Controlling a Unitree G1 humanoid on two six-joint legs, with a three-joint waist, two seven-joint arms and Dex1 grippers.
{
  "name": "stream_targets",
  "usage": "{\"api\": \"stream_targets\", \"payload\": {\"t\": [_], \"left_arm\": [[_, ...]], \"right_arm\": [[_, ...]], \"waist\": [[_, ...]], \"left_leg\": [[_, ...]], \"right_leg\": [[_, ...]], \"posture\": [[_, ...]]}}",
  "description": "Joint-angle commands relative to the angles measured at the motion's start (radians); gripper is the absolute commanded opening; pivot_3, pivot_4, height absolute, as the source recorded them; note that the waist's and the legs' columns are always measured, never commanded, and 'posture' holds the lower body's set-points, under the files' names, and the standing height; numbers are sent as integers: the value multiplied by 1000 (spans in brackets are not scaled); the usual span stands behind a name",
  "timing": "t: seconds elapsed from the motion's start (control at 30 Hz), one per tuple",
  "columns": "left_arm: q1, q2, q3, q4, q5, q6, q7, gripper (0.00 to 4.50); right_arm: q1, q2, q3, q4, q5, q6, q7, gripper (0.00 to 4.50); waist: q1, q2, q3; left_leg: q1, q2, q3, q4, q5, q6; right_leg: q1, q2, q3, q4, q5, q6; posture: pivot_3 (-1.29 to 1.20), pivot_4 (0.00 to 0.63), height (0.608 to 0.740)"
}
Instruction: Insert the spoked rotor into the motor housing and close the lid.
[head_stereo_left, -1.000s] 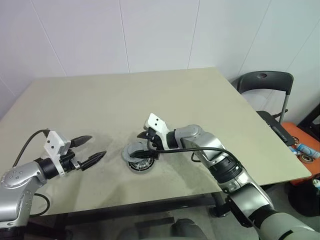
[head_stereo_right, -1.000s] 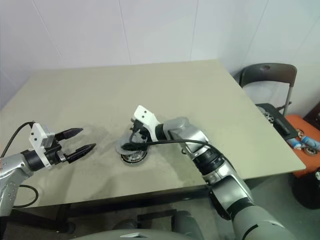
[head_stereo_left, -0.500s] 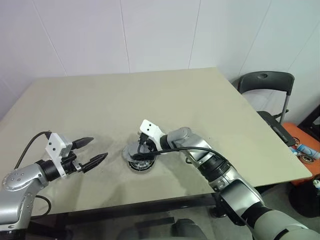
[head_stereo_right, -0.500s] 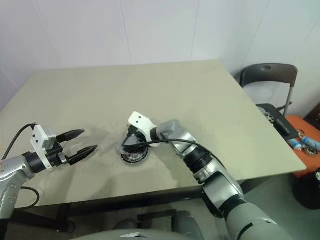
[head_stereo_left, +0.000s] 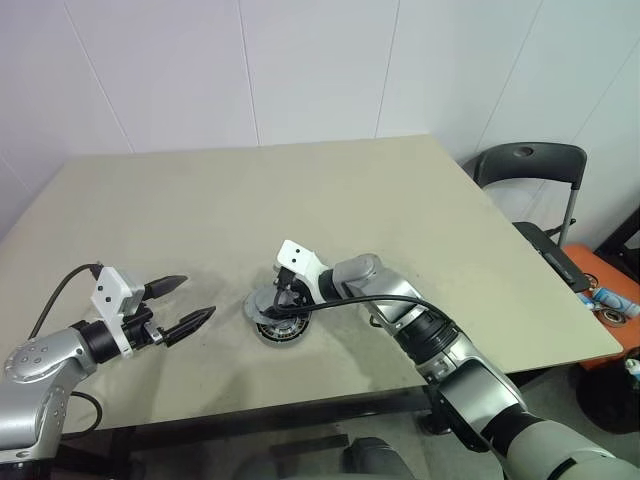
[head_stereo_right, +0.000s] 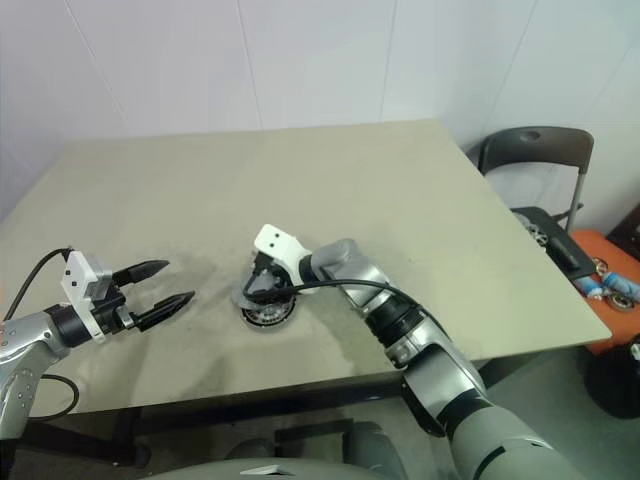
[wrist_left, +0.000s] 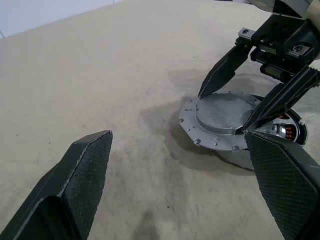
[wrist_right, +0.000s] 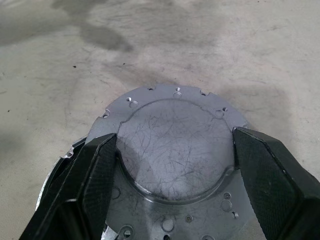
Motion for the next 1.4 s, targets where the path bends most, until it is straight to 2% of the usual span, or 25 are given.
{"api": "stream_targets", "payload": {"t": [0.03, 0.17, 0.4, 0.63, 0.7, 1.4], "left_arm": [[-5, 3, 22, -14, -12, -14, 1, 4500], [-4, 4, 23, -15, -11, -14, 1, 4500], [-4, 4, 24, -17, -10, -16, 3, 4500], [6, -13, 12, -19, -7, -26, 5, 4500], [0, -16, 1, -16, -3, -26, 1, 4500], [-10, -11, 23, -9, -7, -25, 7, 4500]], "right_arm": [[-9, 14, -45, -2, 40, 7, 31, 3281], [-20, 14, -85, 5, 84, 9, 76, 3281], [-28, -27, -89, 51, 88, -153, 212, 3281], [-31, -38, -92, 86, 88, -201, 283, 3281], [-21, -25, -119, 112, 109, -290, 315, 3281], [-52, -45, -99, 230, 52, -437, 418, 3281]], "waist": [[0, 0, 0], [0, 0, 0], [0, 0, 0], [0, 0, 0], [0, 0, 0], [0, 0, 0]], "left_leg": [[0, 0, 0, 0, 0, 0], [0, 0, 0, 0, 0, 0], [0, 0, 0, 0, 0, 0], [0, 0, 0, 0, 0, 0], [0, 0, 0, 0, 0, 0], [0, 0, 0, 1, 0, 0]], "right_leg": [[0, 0, 0, 0, 0, 0], [0, 0, 0, 0, 0, 0], [0, 0, 0, 0, 0, 0], [0, 0, 0, 0, 0, 0], [0, 0, 0, 0, 0, 0], [0, 0, 0, 1, 0, 0]], "posture": [[0, 0, 740], [0, 0, 740], [0, 0, 740], [0, 0, 740], [0, 0, 740], [0, 0, 740]]}}
